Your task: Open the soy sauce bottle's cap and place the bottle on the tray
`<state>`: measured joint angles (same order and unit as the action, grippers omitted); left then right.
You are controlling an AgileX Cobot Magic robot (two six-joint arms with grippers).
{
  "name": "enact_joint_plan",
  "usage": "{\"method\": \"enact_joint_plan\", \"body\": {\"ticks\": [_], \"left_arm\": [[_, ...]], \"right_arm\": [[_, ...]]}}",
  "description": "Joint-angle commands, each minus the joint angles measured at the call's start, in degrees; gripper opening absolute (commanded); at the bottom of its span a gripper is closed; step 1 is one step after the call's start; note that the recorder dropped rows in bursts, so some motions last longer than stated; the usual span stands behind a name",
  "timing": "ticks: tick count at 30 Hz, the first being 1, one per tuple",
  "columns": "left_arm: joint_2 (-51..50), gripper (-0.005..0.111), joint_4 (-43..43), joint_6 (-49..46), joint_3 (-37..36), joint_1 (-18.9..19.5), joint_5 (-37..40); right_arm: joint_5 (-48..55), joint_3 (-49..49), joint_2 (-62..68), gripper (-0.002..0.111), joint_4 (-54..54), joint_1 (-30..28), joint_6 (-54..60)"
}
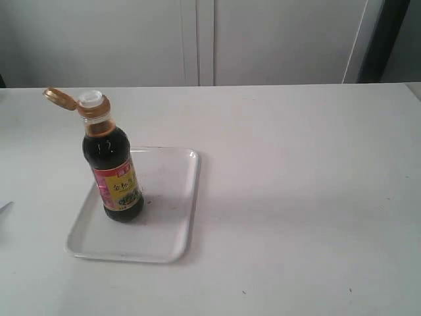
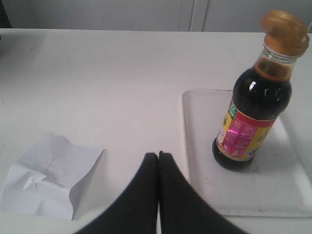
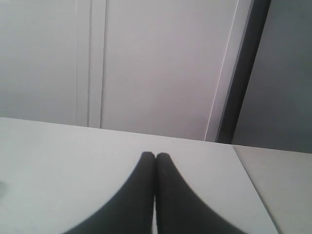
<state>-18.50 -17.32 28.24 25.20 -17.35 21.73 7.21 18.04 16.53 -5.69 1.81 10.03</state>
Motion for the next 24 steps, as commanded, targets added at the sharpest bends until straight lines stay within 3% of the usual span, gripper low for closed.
{"method": "enact_joint_plan", "body": {"ticks": [1,17,22,24], "left_arm": [[0.41,0.0,0.56,0.28,-0.47,0.04,0.15],[0.41,0.0,1.39,-0.47,-0.47,0.04,-0.35],[0.5,0.0,12.01,-18.83,-0.47,0.04,-0.64],[0.77,0.0,13.17,-20.95,-0.58,0.04,-0.76]], "right_arm": [[-0.31,-0.4,-0.39,0.0,-0.27,-0.26,-0.38],[-0.31,-0.4,-0.39,0.0,-0.27,-0.26,-0.38],[-0.43,-0.4,-0.39,0.0,-0.27,-0.26,-0.87],[-0.43,-0.4,-0.39,0.0,-0.27,-0.26,-0.87]]}}
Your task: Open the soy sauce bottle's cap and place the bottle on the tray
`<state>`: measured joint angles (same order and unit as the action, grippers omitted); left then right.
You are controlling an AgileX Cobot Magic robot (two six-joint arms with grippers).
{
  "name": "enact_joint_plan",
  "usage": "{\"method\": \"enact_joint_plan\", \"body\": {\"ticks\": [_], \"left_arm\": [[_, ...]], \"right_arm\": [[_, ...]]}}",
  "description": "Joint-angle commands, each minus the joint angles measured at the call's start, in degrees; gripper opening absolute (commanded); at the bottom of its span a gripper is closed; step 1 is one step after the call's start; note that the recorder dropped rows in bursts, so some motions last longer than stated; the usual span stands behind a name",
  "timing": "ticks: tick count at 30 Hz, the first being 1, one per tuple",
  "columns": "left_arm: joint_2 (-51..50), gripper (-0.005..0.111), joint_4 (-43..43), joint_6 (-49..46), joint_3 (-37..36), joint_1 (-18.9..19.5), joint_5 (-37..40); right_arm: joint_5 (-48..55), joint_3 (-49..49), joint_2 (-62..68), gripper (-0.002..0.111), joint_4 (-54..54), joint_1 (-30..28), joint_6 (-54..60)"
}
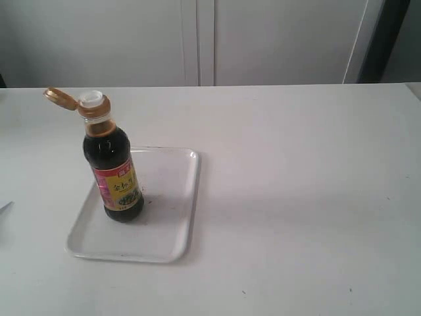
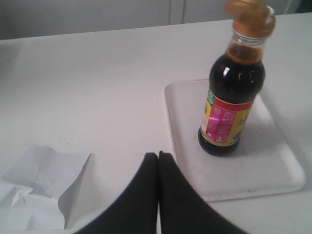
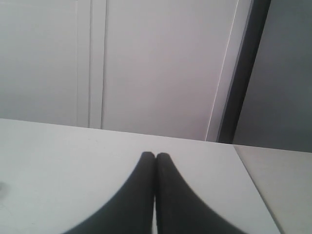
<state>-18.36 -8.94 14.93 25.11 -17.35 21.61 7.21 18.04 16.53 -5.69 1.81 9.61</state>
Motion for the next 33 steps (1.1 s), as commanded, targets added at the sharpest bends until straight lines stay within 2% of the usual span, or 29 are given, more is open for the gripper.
{"method": "enact_joint_plan", "body": {"ticks": [1,12,20,25,33], "left_arm": [[1.58,0.0,4.64,-7.62,-0.93,0.17,-0.64],[9.81,0.0,5.4,-9.14,-7.69,7.36,-0.77],[14.39,0.0,9.49,-13.42,-12.06,12.49,-0.88],[18.23,0.0,10.7,-13.42,-15.79,14.79,-0.88],[18.36,0.0,11.37,-13.28,-20.33,17.38,-1.01]], "right_arm": [[-0.43,-0.4,-0.39,0.0,-0.27,-0.26,-0.44],[-0.43,-0.4,-0.39,0.0,-0.27,-0.26,-0.66],[-0.43,-0.4,-0.39,0.0,-0.27,-0.26,-0.66],[-0.43,-0.4,-0.39,0.0,-0.27,-0.26,-0.66],[-0.43,-0.4,-0.39,0.0,-0.27,-0.26,-0.66]]}}
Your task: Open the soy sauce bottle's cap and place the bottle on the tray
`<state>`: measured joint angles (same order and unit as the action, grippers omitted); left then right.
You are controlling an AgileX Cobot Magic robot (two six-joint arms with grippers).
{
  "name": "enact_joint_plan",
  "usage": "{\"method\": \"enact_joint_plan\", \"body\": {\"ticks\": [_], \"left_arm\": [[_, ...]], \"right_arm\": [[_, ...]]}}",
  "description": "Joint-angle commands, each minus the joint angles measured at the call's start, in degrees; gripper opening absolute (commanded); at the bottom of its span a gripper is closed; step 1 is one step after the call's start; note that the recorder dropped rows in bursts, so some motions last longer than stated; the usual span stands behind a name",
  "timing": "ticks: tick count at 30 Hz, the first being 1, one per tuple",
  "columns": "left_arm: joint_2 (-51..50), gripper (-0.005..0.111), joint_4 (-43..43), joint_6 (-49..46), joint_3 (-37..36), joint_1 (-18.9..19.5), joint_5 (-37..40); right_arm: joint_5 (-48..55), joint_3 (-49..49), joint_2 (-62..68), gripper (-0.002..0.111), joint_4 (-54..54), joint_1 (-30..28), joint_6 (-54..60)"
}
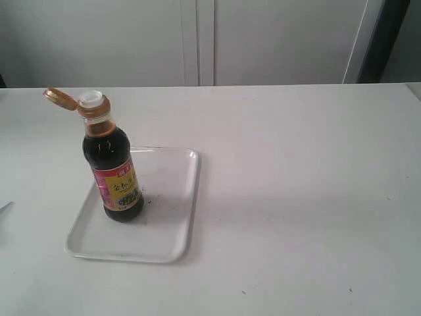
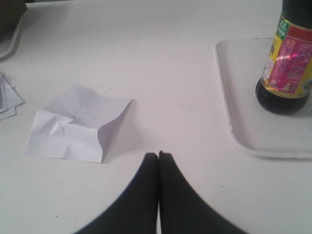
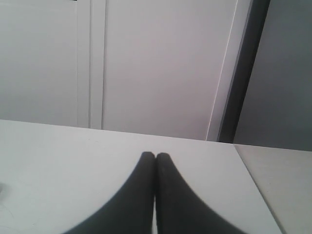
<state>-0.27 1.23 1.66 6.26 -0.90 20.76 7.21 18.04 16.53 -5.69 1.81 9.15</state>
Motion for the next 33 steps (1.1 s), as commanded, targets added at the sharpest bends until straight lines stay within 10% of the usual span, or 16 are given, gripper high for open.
{"method": "enact_joint_plan", "body": {"ticks": [1,33], "left_arm": [[0.27,0.0,1.18,-0.14,-1.89,0.9,-0.41],[0.27,0.0,1.32,-0.15,-6.26,0.9,-9.21]], "right_arm": [[-0.43,-0.4,-0.39,0.0,-0.27,-0.26,-0.19],[-0.43,-0.4,-0.39,0.0,-0.27,-0.26,-0.19]]}}
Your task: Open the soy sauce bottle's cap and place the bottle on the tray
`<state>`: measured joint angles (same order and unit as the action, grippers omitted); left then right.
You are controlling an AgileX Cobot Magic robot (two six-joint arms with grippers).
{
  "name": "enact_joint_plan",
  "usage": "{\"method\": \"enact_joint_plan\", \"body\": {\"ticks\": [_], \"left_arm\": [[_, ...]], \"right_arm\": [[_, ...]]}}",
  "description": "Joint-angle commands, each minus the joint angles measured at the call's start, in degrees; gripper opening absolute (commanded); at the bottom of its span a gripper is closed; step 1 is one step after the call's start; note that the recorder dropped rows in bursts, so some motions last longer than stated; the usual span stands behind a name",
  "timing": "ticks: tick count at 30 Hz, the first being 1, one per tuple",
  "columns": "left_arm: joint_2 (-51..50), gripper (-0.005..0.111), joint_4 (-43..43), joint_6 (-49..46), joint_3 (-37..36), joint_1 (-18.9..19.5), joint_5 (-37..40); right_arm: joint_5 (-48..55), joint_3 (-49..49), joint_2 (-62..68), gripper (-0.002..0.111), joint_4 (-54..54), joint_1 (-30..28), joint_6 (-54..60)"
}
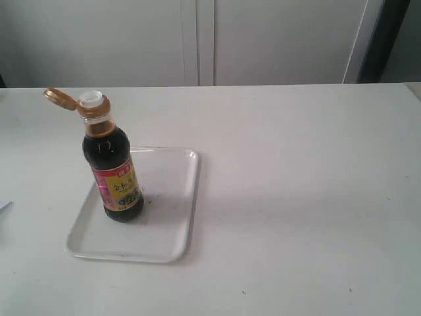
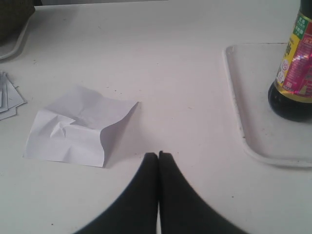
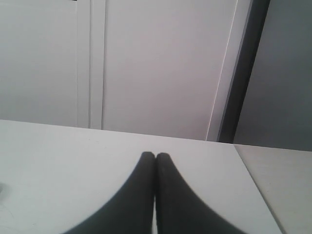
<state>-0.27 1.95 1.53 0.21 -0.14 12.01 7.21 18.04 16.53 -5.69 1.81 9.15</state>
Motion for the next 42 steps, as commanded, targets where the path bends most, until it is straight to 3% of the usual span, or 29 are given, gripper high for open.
{"method": "enact_joint_plan", "body": {"ticks": [1,22,26,42], "left_arm": [[0.27,0.0,0.61,-0.02,-0.21,0.14,-0.45],[0.27,0.0,0.61,-0.12,-0.21,0.14,-0.41],[0.27,0.0,0.61,-0.12,-0.21,0.14,-0.41],[0.27,0.0,0.61,-0.12,-0.21,0.14,-0.41]], "right_arm": [[-0.43,-0.4,-0.39,0.0,-0.27,-0.26,-0.19],[-0.43,-0.4,-0.39,0.0,-0.27,-0.26,-0.19],[0.37,-0.6,-0.39,0.0,2.36,-0.26,-4.29],[5.6,-13.32,-15.49,0.0,4.01,-0.26,-8.03]]}}
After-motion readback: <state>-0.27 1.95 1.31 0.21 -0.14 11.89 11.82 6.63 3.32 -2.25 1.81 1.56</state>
